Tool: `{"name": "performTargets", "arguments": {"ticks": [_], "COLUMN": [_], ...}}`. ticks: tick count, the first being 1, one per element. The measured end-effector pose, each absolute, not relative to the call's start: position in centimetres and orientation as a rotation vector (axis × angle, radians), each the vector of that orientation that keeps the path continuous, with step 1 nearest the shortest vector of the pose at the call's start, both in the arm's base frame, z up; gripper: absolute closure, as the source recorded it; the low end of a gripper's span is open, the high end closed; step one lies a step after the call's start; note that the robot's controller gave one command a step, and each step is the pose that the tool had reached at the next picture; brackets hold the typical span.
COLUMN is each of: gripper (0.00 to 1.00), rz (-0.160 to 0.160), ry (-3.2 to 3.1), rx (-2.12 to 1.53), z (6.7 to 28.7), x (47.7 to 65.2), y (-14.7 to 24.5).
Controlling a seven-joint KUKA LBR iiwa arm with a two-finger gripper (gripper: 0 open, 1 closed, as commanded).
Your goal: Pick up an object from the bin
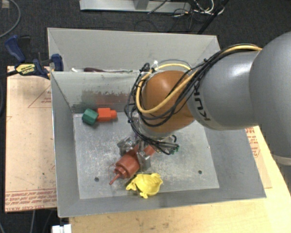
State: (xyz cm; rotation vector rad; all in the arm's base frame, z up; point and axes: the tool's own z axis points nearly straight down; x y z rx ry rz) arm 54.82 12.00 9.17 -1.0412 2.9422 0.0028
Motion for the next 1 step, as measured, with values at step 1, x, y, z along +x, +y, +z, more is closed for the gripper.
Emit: {"name": "performTargets", "arguments": {"ticks": [1], "gripper": [1.0], "rz": [0.004], "ry": [2.908], "rx": [-1.124], "z": [21.13], "x": [55.0], "y": [11.42]}}
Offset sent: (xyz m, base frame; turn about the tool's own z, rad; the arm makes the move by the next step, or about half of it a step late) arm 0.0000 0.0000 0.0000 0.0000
